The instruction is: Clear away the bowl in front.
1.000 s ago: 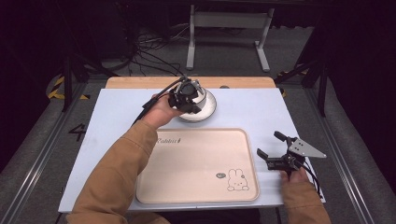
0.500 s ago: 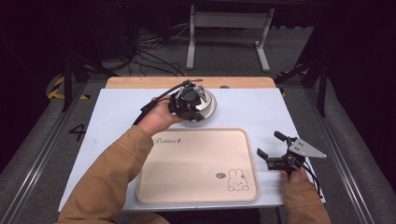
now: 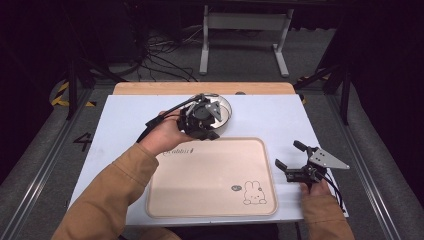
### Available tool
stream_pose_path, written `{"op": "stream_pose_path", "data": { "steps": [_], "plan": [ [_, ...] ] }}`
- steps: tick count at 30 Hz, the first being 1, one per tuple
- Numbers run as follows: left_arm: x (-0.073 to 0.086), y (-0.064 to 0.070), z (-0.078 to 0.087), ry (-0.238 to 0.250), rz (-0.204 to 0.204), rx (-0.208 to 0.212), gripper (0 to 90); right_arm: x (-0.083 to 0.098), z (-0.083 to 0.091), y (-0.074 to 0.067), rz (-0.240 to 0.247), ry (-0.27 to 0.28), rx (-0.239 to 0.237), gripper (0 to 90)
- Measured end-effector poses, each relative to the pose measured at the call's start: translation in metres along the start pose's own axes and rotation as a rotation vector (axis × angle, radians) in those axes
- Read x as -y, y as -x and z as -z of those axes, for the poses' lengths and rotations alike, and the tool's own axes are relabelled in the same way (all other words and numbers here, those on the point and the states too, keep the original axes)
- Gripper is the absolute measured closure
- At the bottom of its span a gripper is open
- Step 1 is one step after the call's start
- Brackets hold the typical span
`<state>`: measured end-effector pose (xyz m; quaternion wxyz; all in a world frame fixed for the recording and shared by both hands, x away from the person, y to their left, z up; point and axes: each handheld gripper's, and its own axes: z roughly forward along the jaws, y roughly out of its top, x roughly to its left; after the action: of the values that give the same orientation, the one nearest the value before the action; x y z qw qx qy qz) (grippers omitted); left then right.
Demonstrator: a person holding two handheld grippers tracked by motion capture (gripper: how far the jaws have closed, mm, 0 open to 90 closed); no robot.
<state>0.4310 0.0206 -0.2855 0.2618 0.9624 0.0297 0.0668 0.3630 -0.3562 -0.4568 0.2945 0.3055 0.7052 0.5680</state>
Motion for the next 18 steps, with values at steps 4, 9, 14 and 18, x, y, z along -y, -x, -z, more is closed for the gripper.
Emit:
{"op": "stream_pose_path", "data": {
  "steps": [4,9,14,18],
  "plan": [
    [0.001,0.007,0.001,-0.008,-0.016,0.005,82.5,0.000,0.000,0.000,-0.001,-0.001,0.001,0.3],
    [0.004,0.015,0.002,-0.013,-0.031,0.020,82.5,0.000,0.000,0.000,0.000,0.000,0.000,0.3],
    [0.006,0.023,-0.001,-0.026,-0.055,0.031,82.5,0.000,0.000,0.000,0.000,0.000,0.000,0.3],
    [0.008,0.029,-0.005,-0.022,-0.064,0.046,82.5,0.000,0.000,0.000,0.002,0.000,0.001,0.3]
  ]
}}
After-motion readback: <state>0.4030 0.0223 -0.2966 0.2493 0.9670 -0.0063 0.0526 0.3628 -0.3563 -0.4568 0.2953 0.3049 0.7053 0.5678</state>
